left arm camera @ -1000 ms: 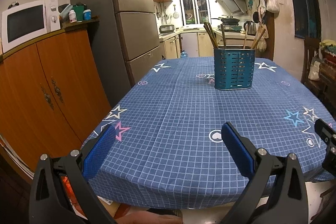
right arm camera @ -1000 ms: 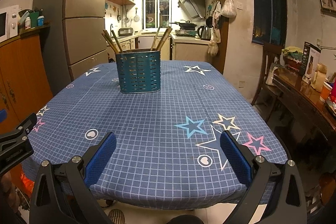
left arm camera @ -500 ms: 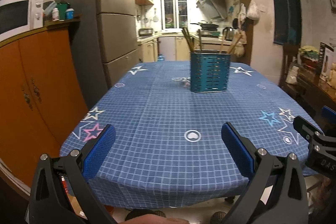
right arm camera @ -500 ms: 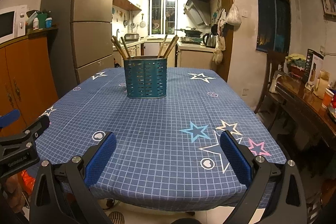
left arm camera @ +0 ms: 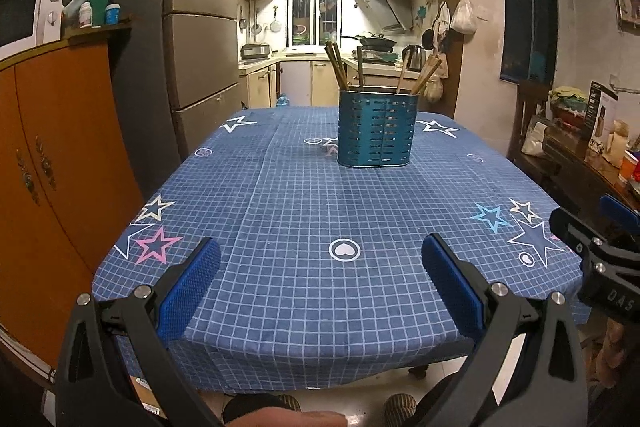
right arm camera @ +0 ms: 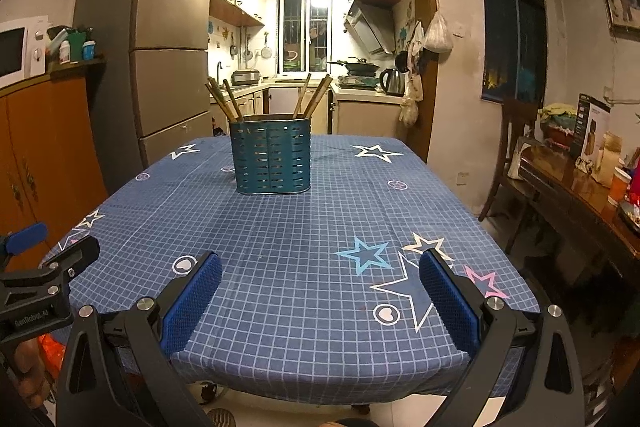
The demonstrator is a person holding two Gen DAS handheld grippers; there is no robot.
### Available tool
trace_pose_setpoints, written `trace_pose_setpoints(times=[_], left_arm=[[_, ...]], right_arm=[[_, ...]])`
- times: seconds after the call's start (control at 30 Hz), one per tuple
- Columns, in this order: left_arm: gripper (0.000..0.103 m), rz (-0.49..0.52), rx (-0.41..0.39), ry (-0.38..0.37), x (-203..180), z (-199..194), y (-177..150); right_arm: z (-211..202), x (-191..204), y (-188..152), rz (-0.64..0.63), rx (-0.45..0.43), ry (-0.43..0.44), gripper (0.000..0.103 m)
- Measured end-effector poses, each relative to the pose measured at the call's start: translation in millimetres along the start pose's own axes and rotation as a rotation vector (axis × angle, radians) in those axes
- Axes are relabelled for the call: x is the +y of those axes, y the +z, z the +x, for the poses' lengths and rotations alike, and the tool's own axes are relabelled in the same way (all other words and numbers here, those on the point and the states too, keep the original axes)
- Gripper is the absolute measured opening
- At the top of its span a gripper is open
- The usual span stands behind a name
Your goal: Organize utensils
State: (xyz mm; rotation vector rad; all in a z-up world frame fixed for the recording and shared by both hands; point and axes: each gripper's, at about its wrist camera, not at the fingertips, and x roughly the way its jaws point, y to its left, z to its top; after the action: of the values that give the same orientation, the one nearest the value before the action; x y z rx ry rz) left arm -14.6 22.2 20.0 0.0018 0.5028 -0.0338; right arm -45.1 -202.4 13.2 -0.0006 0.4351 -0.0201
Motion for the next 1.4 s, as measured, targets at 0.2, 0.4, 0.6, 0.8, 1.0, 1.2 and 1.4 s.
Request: trace_pose_setpoints(times=[0.2,0.4,0.6,0.8,1.0,1.2,1.4], left_arm=[[0.097,0.006,-0.012,0.004,-3,-1,1],[0.097,0.018,-0.015,-0.001,-6,-3,1],[0.097,0.023,-0.015,0.007,-9,0,1],[0.097,0.023,-0.045,0.024,-10,-1,-1],[0.097,0.023,-0.039,0.021,-10,0,-2],[0.097,0.024,-0.037,0.024,-11,0,-2],[0.097,0.021,-0.035,0.022,-11,0,-2]], right_arm=[[0,-1,1,0.001,0.0,-0.003,0.099],[0,-2,2,0.007,0.0,-0.005,0.099],[1,-1,2,0.006,0.0,-0.005,0.099],[2,-2,2,0.012,0.003,-0.008,0.099],[2,-2,2,0.017,0.005,-0.009,0.099],[2,-3,2,0.019,0.005,-0.01,0.099],[1,-3,3,0.022,0.007,-0.013,0.099]])
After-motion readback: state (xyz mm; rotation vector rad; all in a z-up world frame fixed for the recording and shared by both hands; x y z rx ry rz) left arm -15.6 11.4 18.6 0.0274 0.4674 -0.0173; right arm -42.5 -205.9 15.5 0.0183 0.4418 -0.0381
